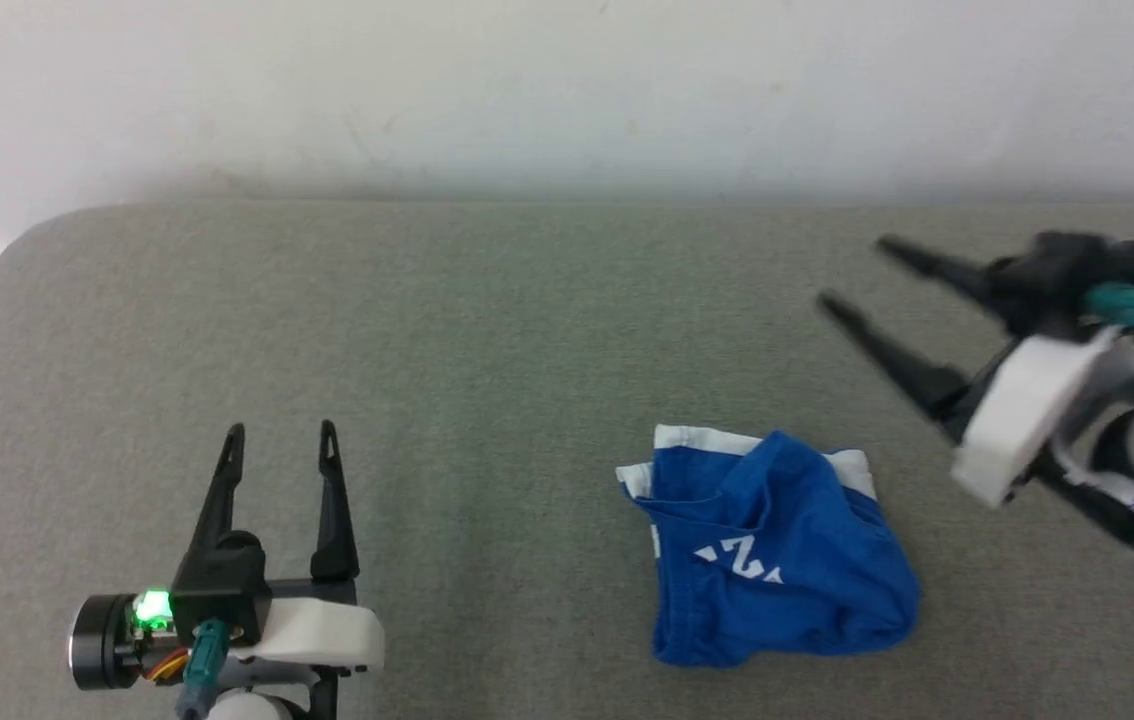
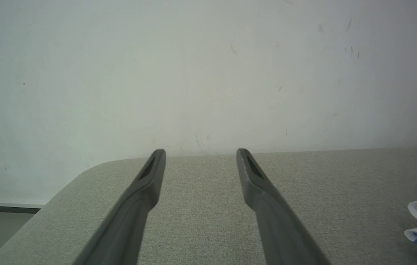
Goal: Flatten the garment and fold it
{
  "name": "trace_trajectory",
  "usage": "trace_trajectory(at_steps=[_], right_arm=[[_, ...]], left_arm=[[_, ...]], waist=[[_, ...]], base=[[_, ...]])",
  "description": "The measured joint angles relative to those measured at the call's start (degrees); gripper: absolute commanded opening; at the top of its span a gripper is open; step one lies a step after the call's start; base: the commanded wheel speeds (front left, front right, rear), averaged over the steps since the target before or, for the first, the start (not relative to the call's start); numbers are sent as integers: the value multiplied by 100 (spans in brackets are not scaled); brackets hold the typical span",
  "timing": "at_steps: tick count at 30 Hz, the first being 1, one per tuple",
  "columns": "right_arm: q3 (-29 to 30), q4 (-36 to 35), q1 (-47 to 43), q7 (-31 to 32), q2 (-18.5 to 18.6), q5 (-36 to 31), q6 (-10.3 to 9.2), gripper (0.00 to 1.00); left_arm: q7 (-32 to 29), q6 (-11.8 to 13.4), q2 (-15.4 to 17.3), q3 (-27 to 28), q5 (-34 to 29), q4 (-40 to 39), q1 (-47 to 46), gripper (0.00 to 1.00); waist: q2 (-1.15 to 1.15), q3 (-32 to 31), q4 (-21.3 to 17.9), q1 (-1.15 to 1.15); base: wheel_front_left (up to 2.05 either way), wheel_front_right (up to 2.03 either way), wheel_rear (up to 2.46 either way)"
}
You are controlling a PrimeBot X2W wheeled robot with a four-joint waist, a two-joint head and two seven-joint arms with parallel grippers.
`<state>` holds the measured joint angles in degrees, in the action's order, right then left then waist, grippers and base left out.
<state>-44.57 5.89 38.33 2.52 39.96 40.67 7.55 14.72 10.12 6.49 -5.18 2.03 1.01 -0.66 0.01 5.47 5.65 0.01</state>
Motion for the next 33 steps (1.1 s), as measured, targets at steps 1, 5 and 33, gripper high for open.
trace_trajectory(at_steps=[1,5,33], right_arm=[[296,40,-137,-241,-26,-199,-1,100],[1671,258,-954,-1155,-463,-1068,0,100],[4708,-1113,-2968,-1298,-2821,-2870,-1,100]], left_arm=[[1,-1,-1,31,1,-11,0,100],[1,-31,-5,122,20,-21,-5,100],[2,-360,-142,297,15,-231,57,100]], waist=[[0,-30,-50,0],[0,-133,-233,0],[0,-225,-305,0]], base=[[0,0,0],[0,0,0],[0,0,0]])
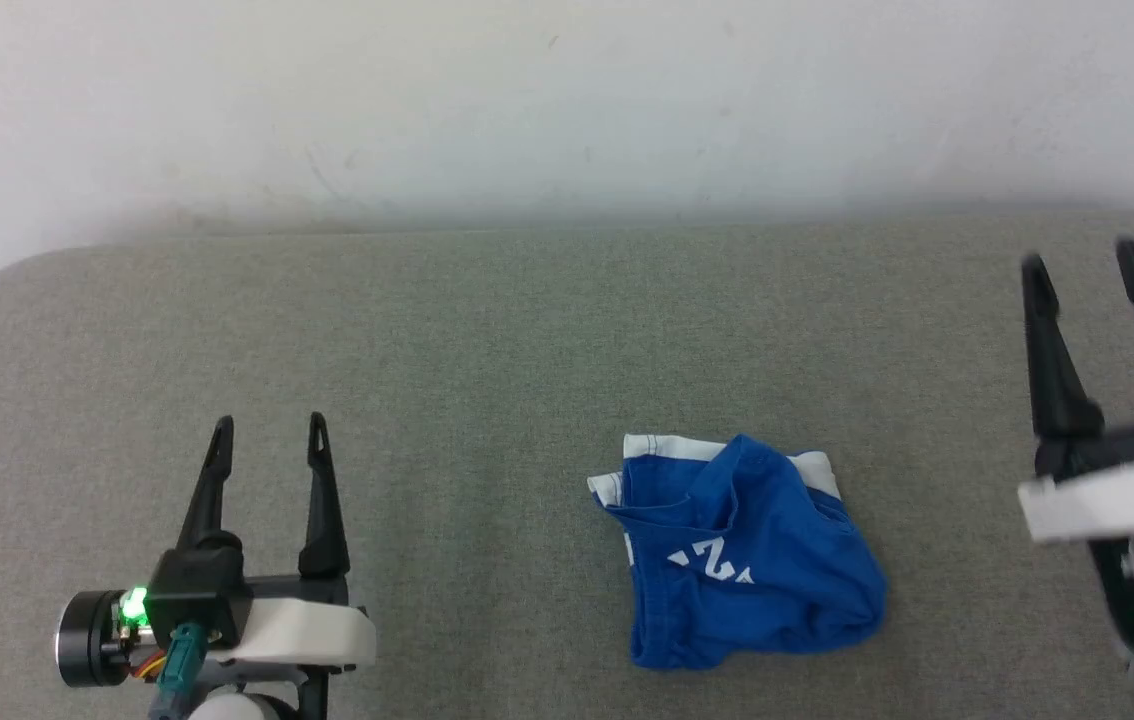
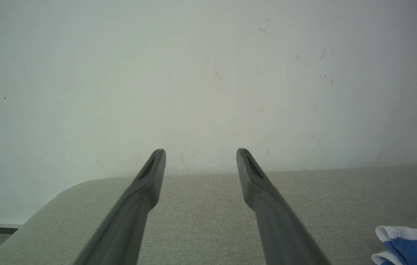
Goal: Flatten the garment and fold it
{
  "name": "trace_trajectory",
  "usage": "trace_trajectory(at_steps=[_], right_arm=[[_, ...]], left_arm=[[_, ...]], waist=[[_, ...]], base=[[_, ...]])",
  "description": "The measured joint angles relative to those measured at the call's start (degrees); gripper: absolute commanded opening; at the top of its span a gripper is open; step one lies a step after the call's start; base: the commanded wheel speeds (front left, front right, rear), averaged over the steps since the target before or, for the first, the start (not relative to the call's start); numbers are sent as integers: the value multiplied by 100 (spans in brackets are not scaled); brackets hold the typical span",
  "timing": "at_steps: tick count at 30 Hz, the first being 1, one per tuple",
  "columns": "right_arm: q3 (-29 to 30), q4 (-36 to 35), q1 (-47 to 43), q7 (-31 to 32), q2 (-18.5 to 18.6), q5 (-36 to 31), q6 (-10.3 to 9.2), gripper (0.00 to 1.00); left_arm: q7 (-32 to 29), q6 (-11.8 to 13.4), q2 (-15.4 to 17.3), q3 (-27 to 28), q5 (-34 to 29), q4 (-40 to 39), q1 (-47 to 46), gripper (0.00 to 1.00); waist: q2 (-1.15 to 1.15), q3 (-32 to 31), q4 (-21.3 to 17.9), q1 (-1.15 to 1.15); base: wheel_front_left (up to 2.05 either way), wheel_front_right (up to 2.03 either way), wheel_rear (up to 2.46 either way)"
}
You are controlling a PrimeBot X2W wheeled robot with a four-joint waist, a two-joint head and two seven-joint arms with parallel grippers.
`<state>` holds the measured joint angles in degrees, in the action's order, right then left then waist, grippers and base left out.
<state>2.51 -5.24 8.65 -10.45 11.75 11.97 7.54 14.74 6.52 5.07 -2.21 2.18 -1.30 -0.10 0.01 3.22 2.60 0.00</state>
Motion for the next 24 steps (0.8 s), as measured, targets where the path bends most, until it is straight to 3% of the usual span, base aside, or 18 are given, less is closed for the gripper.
trace_trajectory(at_steps=[6,12,17,24], right_arm=[[-1194,463,999,2835,1061,916,0,100],[-2384,1009,1434,4938,1938,2316,0,100],[-3130,1512,1665,5511,2107,2936,0,100],[-3921,2415,1841,5204,1735,3149,-1,100]], left_arm=[[0,-2,-25,-14,-26,5,0,100],[-1,-2,-76,-49,-26,-2,-5,100],[-1,-1,-112,-110,-26,-5,-76,100],[-1,-30,-133,-190,-26,30,-412,100]], waist=[[-1,13,39,0],[-1,143,104,0],[-1,347,165,-1],[-1,686,303,-1]], base=[[0,0,0],[0,0,0],[0,0,0],[0,0,0]])
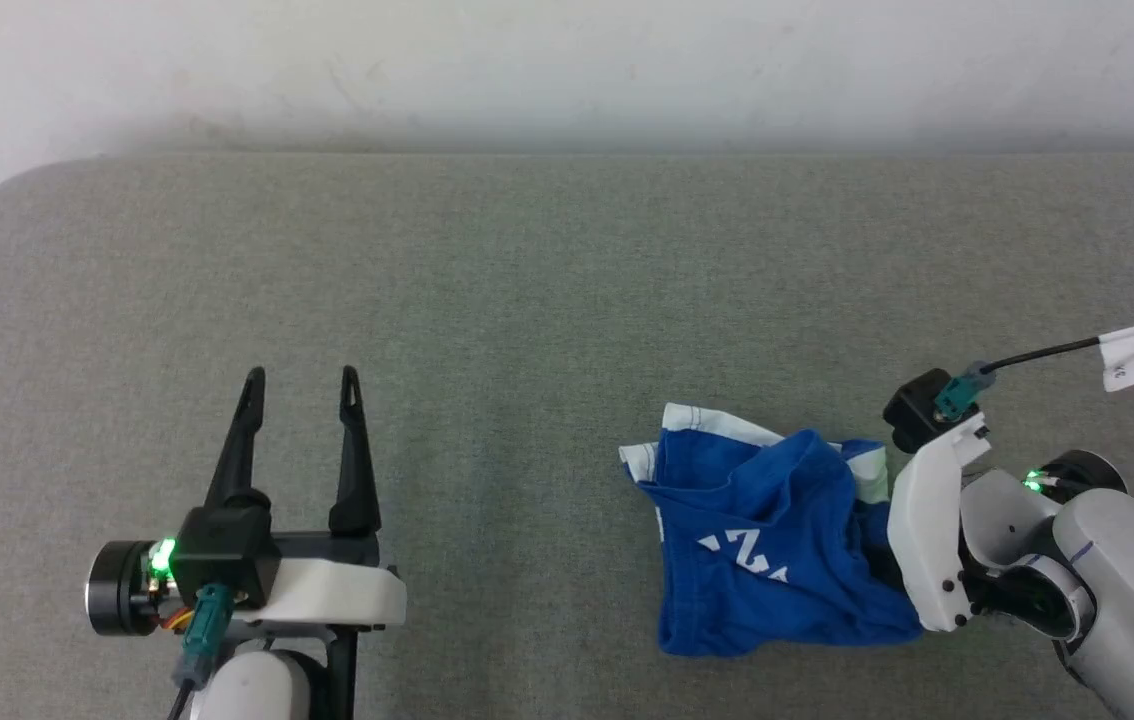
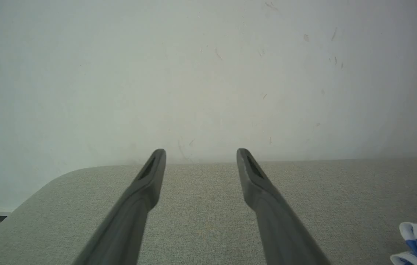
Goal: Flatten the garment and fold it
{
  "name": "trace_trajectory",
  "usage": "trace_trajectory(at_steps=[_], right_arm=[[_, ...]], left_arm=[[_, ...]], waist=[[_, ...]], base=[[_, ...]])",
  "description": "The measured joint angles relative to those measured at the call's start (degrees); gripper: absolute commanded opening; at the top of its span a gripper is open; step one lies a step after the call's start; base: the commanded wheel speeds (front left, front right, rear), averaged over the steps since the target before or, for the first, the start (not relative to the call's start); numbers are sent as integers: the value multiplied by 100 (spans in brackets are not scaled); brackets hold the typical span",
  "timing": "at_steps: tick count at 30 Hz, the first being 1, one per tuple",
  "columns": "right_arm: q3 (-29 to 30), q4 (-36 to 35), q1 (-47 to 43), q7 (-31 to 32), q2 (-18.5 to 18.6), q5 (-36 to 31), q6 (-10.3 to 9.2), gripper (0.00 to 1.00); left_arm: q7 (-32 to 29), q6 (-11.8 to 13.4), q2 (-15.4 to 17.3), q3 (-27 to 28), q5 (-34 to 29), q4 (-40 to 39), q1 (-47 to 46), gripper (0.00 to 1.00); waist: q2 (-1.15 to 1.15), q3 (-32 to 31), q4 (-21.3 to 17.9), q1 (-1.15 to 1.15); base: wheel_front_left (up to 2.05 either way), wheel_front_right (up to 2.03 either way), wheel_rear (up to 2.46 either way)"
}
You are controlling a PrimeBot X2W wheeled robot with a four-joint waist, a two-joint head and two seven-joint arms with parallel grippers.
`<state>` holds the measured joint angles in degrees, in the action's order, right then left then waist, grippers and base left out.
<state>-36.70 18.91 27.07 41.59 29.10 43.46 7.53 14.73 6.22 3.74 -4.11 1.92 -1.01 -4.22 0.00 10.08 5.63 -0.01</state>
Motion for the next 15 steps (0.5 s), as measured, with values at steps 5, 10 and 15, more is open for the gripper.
trace_trajectory(at_steps=[5,10,15], right_arm=[[-519,202,214,-216,118,93,-1,100],[-864,302,343,-870,186,201,5,0],[-1109,-8,467,-1238,288,347,4,0]], left_arm=[[0,-7,-5,-8,0,35,-12,100],[0,14,-8,33,-1,52,4,100],[0,65,-3,148,-16,8,110,100]], waist=[[0,95,121,1],[0,12,96,1],[0,-88,-127,0]], base=[[0,0,0],[0,0,0],[0,0,0]])
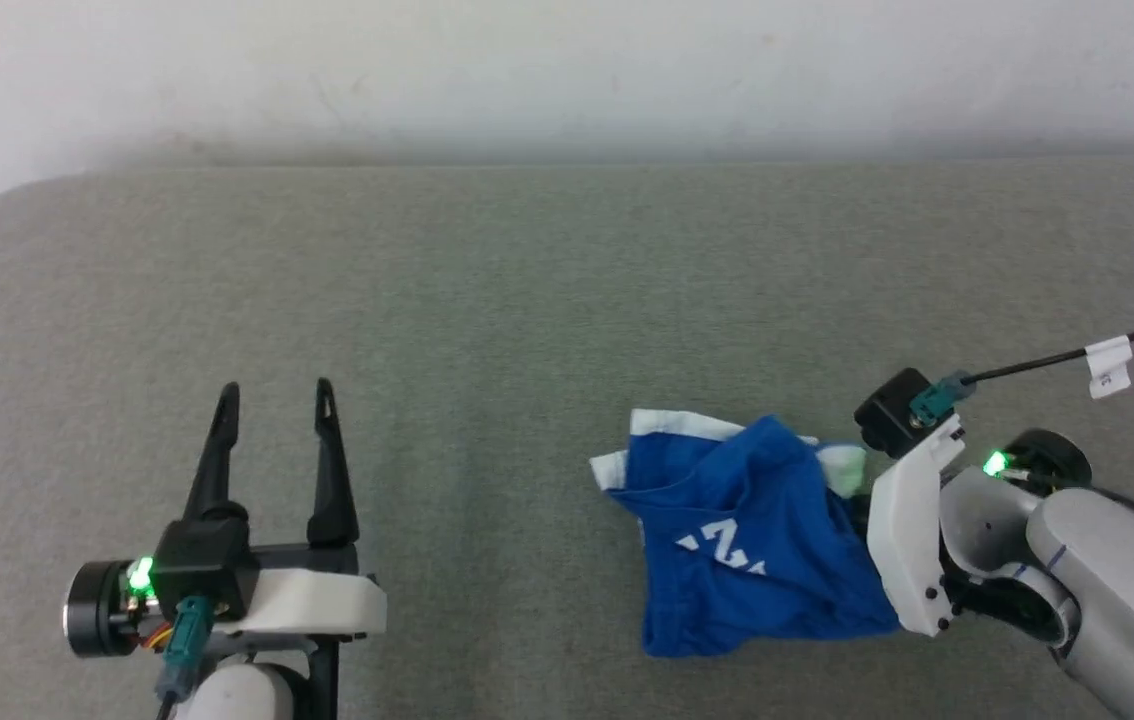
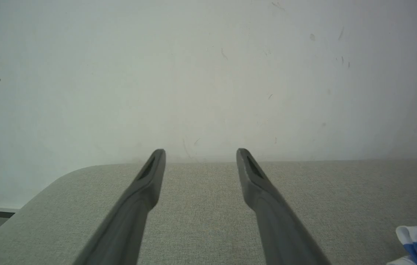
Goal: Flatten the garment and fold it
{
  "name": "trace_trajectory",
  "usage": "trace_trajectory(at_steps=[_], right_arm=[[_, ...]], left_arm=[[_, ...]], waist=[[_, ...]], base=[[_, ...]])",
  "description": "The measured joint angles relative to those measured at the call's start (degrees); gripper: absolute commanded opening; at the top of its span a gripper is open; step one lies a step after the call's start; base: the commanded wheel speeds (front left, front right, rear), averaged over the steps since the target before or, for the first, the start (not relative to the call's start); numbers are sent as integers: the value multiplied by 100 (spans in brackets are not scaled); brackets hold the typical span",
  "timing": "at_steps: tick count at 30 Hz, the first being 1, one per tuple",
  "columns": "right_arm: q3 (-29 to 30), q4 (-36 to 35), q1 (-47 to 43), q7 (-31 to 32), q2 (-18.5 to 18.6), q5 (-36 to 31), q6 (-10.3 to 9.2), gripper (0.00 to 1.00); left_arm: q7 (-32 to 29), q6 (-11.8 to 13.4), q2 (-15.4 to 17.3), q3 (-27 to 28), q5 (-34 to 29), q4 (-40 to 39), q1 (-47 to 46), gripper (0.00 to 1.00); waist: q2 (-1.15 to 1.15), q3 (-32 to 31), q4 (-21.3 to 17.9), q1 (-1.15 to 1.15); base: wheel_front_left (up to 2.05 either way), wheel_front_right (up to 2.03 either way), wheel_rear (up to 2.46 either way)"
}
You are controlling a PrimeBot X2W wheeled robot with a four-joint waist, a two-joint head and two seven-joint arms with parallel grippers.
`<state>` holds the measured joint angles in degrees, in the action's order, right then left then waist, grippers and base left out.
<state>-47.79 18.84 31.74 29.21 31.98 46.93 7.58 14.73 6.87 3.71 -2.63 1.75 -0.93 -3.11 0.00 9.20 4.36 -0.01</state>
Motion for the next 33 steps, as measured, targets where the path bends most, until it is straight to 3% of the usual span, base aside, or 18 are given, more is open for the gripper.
trace_trajectory(at_steps=[8,14,22,27,33], right_arm=[[-88,-1155,574,9,755,-151,3,0],[288,-1185,881,60,1291,-270,3,0],[736,-87,1423,-74,1834,-1116,3,0],[1023,932,1908,-336,1827,-1679,3,0],[1419,2094,2457,-573,1455,-2070,3,0]], left_arm=[[0,85,15,178,-33,-267,93,100],[0,126,178,259,-151,-516,33,100],[0,42,427,82,-290,-694,-586,100],[0,15,452,-157,-336,-790,-963,100],[0,31,472,-276,-327,-849,-1137,100]], waist=[[0,19,-688,0],[0,294,-1334,1],[0,1091,-1817,0],[0,1654,-1861,-1],[0,2210,-1752,-1]], base=[[0,0,0],[0,0,0],[0,0,0],[0,0,0],[0,0,0]])
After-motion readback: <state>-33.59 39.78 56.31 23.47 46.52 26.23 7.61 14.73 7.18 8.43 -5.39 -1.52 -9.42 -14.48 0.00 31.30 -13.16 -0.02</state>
